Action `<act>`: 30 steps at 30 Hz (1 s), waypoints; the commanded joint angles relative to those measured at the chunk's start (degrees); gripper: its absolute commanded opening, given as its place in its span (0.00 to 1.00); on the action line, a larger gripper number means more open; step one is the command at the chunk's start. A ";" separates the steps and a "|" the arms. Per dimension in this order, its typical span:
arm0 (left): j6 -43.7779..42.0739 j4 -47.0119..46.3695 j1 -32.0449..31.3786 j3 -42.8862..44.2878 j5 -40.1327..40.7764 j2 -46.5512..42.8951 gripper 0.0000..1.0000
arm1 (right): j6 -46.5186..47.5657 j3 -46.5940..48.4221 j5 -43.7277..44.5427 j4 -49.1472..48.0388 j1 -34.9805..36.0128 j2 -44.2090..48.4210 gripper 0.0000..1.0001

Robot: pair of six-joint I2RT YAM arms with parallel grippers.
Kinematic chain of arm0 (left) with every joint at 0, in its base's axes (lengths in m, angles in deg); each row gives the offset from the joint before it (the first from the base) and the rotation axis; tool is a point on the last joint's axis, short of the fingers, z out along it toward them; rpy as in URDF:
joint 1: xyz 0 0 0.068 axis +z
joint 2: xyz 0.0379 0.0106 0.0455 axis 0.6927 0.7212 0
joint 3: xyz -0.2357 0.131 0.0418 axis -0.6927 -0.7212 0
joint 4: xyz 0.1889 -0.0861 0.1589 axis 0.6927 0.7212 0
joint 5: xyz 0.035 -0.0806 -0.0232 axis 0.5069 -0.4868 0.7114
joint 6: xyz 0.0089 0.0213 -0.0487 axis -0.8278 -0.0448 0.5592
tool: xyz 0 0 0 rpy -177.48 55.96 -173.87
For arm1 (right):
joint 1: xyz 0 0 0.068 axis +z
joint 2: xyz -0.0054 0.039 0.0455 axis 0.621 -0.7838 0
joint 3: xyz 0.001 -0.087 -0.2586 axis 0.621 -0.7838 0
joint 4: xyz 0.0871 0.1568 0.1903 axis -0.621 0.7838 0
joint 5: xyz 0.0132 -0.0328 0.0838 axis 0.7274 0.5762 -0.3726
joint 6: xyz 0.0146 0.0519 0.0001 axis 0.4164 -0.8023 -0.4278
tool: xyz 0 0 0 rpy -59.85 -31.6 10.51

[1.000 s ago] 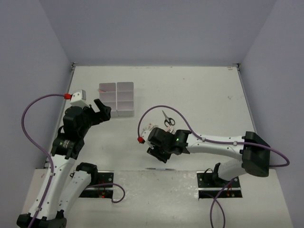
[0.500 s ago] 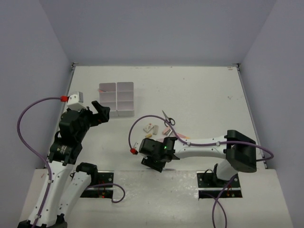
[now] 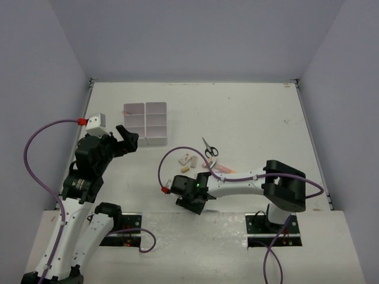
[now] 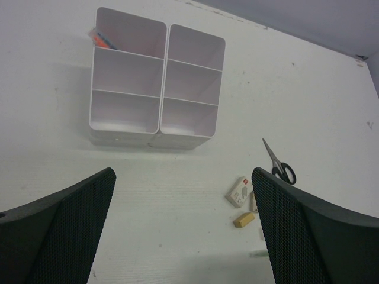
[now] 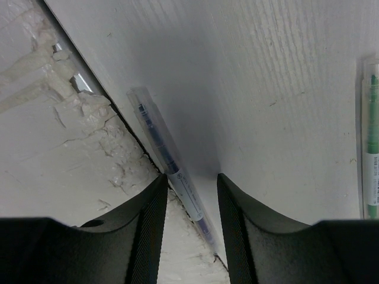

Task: Sort the stationery into containers
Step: Pick up the pen from the center of the board.

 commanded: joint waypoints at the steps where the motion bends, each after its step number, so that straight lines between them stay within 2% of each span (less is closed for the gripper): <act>1: -1.89 -1.12 0.02 -0.94 -1.52 -0.69 1.00 | -1.32 0.99 -0.63 -0.52 0.28 0.01 0.40; 7: -1.89 -1.13 -0.04 -0.92 -1.52 -0.79 1.00 | -1.46 1.74 2.46 0.77 0.28 -2.50 0.30; 11: -1.89 -1.11 0.02 -0.95 -1.52 -1.01 1.00 | -1.52 2.54 3.90 1.03 0.28 -4.28 0.29; 14: -1.95 -1.13 0.02 -0.81 -1.52 -1.12 1.00 | -1.59 2.70 3.95 0.90 0.28 -3.83 0.18; 18: -2.59 -1.07 -0.04 -0.15 -2.11 -1.35 1.00 | -1.41 1.59 3.55 -0.63 0.37 3.18 0.01; 20: -3.17 -1.82 0.02 0.08 -4.51 -1.98 1.00 | -1.29 1.02 3.78 -0.92 0.37 8.61 0.00; 23: -4.13 -4.17 0.02 -0.14 -10.24 -3.86 1.00 | -1.25 0.06 4.33 -1.11 0.37 14.84 0.00; 27: -3.90 -10.52 0.02 -1.88 -28.65 -8.32 1.00 | -1.61 -3.18 4.63 -5.61 0.13 28.71 0.00; 30: 0.80 -18.52 0.02 -4.76 -40.84 -11.92 1.00 | -3.99 -5.16 4.03 -10.67 -0.77 38.06 0.00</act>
